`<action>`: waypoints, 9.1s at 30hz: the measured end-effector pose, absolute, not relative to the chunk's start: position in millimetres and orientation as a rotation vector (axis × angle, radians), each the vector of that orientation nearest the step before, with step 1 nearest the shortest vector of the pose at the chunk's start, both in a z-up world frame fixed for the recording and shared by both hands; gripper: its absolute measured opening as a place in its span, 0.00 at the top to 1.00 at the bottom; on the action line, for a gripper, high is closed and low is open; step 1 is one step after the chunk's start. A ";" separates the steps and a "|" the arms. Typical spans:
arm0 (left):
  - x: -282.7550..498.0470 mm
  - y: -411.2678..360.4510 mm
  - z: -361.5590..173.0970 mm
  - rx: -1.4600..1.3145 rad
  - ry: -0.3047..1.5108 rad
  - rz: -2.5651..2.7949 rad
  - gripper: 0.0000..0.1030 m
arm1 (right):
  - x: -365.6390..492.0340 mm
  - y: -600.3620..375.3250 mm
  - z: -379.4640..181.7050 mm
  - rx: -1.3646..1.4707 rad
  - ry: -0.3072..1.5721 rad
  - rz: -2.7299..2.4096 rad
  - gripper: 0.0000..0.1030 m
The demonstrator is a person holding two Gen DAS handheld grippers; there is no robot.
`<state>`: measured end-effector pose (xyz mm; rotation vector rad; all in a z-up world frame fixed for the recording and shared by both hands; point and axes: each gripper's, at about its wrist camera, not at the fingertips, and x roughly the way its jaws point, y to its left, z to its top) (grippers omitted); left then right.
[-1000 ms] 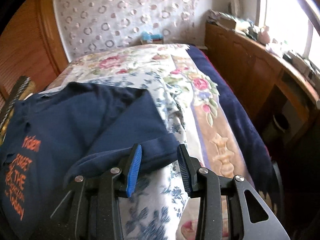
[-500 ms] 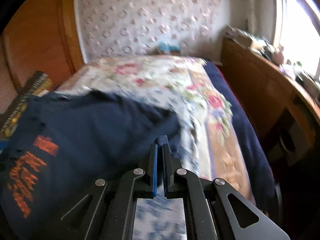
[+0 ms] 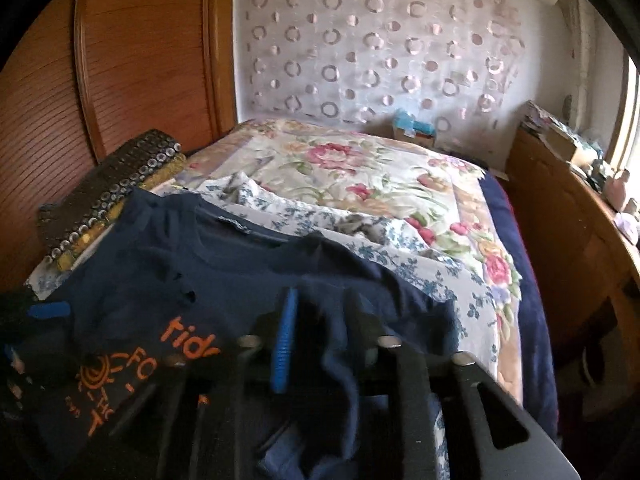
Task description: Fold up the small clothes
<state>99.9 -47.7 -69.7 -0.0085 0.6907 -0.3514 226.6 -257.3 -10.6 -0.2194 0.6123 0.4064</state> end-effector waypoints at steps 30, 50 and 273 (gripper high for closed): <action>99.6 -45.3 -70.0 -0.005 0.687 -0.350 0.25 | 146.1 -263.1 -44.2 -0.277 0.693 0.554 0.94; 113.2 -19.8 -54.2 0.009 0.666 -0.309 0.25 | 168.6 -263.6 -32.1 -0.230 0.686 0.583 0.73; 83.1 91.4 -105.8 0.081 0.952 -0.263 0.76 | 127.5 -365.2 -95.1 -0.130 0.796 0.374 0.65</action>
